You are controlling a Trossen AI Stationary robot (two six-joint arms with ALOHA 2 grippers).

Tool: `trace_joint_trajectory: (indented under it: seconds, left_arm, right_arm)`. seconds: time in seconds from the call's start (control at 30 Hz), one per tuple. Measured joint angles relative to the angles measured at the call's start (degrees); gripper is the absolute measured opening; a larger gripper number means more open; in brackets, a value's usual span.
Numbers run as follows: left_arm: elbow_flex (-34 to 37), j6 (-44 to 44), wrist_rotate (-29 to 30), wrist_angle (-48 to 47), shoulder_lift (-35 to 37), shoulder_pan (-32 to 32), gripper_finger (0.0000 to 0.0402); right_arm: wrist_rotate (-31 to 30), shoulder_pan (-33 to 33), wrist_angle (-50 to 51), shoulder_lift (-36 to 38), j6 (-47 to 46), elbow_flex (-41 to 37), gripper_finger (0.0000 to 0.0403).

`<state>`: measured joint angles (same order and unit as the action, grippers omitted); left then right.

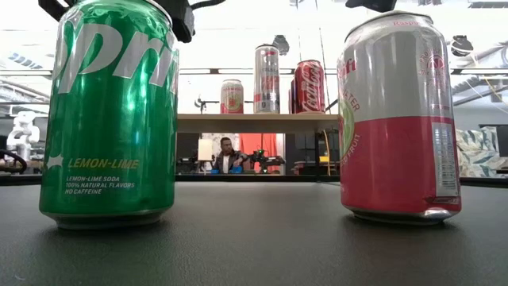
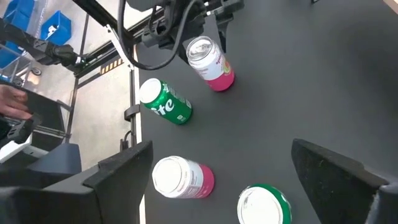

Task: Place canned beverage on shelf
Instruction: Put the top pink white soda can aligned with the other pink white soda can on the shelf

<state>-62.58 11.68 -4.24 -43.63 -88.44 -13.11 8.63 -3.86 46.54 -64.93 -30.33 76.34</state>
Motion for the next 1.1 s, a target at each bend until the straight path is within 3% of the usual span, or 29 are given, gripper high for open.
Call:
trace_joint_trajectory:
  seconds: [0.77, 1.1]
  left_arm:
    - [0.1, 1.6, 0.5, 5.5, 0.0, 0.0, 0.0294]
    - [-2.3, 12.8, 3.9, 5.4, 0.0, 0.3, 0.0293]
  right_arm:
    - [-1.3, 0.0, 0.0, 0.0, -0.4, 0.0, 0.0361]
    - [-1.3, 0.0, 0.0, 0.0, 1.3, 0.0, 0.0361]
